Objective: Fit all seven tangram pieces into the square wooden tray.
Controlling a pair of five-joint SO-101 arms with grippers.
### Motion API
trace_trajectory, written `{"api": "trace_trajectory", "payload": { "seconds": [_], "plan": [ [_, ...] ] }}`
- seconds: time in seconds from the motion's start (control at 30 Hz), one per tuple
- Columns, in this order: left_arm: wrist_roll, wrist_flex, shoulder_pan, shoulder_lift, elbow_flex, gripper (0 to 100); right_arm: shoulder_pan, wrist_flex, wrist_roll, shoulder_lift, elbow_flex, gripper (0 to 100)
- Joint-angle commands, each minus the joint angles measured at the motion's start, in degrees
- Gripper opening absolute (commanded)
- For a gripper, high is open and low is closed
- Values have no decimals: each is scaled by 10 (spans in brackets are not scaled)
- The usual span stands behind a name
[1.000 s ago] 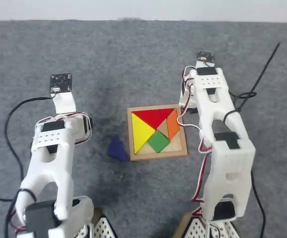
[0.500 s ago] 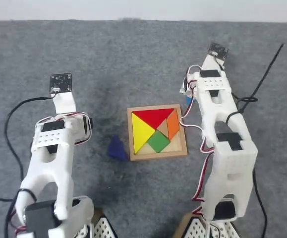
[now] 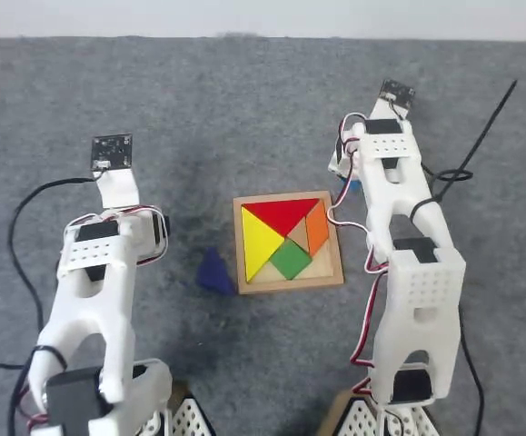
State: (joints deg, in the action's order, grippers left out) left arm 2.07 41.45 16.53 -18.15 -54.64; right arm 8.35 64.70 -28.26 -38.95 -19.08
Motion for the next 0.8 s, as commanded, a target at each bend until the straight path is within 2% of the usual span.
{"api": "trace_trajectory", "payload": {
  "seconds": [0.0,0.1,0.27,0.6,0.77],
  "plan": [
    [7,-1,0,-5,7,180,-2,32,-8,-3,-26,158],
    [7,-1,0,-4,7,180,0,48,-8,-4,-29,155],
    [7,-1,0,-4,7,180,3,84,21,-4,-28,84],
    [7,0,0,-5,7,180,-4,155,22,7,-25,26],
    [7,0,0,-5,7,180,-29,144,23,87,41,23]
  ]
}}
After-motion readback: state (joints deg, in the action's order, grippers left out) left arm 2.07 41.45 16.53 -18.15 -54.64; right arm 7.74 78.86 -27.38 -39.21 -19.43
